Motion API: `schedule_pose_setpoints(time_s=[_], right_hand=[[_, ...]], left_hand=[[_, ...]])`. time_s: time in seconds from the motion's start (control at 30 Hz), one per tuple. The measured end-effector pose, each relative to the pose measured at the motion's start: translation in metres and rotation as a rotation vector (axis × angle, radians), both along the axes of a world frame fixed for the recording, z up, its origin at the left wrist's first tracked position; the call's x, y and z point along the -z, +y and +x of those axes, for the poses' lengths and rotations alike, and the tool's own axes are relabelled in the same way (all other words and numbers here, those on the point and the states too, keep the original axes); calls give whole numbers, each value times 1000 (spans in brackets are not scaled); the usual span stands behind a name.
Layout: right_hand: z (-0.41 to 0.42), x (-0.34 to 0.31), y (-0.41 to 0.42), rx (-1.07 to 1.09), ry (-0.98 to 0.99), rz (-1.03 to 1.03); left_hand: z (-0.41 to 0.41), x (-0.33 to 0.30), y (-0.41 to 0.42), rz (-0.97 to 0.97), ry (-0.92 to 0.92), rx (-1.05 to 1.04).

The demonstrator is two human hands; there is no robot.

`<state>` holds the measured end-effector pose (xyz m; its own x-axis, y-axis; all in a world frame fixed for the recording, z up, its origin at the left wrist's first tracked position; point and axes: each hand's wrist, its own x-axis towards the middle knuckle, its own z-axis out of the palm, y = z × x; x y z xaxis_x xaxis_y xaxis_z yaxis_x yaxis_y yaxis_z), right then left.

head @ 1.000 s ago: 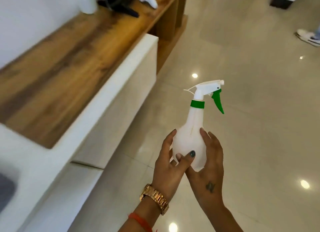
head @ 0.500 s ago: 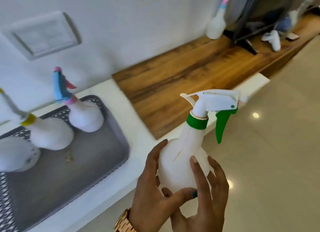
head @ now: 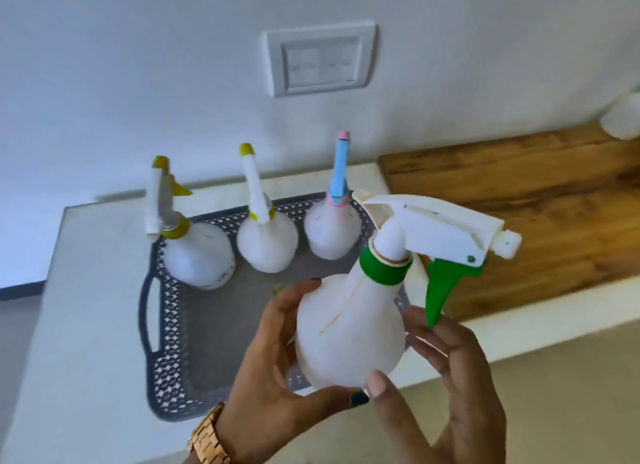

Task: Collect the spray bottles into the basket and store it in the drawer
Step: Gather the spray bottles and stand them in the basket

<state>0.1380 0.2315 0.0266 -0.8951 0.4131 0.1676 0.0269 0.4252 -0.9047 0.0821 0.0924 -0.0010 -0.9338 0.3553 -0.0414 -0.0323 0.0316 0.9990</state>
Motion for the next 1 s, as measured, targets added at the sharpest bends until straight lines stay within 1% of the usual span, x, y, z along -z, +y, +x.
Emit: schedule_pose_setpoints(time_s=[0.1, 0.17, 0.23, 0.3, 0.37, 0.43, 0.5, 0.57, 0.67, 0.77, 0.87, 0.93, 1.0], right_hand=[[-18, -9, -23, -105, -30, 80], [-29, -11, -40, -174, -34, 97], [-37, -10, -56, -225, -49, 106], [-43, -8, -68, -245, -45, 106], [-50, -4, -76, -294, -19, 101], [-56, 2, -82, -377, -42, 56], [-60, 12, -90, -420, -77, 85], [-64, 20, -102, -393, -78, 151], [-71, 30, -116, -347, 78, 276], [-74, 36, -127, -286, 147, 284], [-71, 45, -137, -259, 97, 314], [-69, 54, -141, -266, 56, 341], [-67, 63, -144, -268, -5, 410]], left_hand=[[2, -1, -22, 12, 61, -157], [3, 0, -38, 27, 79, -238], [3, 3, -54, 16, 93, -273], [1, 7, -70, -39, 114, -251], [-4, 11, -91, -138, 142, -209], [-11, 15, -108, -261, 178, -167], [-17, 18, -122, -354, 209, -137], [-21, 20, -131, -443, 252, -115], [-28, 25, -142, -631, 370, -83], [-33, 29, -149, -830, 451, -70], [-36, 32, -155, -967, 477, -44], [-38, 35, -156, -1027, 479, -13], [-40, 39, -158, -1065, 462, 26]])
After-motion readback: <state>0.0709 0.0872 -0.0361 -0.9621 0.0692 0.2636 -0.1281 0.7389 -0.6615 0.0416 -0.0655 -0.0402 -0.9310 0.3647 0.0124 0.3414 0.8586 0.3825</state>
